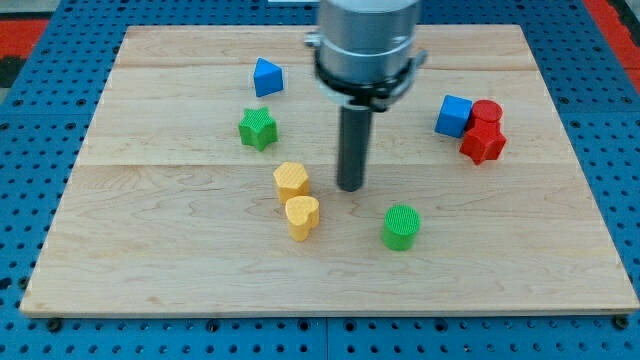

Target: Move the yellow hexagon left to the yellow heart

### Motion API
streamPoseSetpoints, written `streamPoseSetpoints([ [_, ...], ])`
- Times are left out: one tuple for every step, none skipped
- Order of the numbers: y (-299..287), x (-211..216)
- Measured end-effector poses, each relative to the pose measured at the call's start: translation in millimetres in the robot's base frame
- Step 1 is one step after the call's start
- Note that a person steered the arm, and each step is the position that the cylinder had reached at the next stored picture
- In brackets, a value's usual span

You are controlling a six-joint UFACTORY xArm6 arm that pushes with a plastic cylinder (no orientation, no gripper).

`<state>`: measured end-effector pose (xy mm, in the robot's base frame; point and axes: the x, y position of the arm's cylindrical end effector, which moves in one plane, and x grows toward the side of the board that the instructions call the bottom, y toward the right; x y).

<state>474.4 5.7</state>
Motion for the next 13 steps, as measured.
streamPoseSetpoints([
  [-42.6,0.0],
  [-46.0,0.0],
  [-32.7,0.0],
  [29.6,1.5],
  [35.3,28.6],
  [29.6,40.3],
  [32.6,68.7],
  [-9.6,104.3],
  [-29.8,97.1],
  [-21.4,81.4],
  [-21.4,66.1],
  [-20.4,56.9],
  [-11.4,45.0],
])
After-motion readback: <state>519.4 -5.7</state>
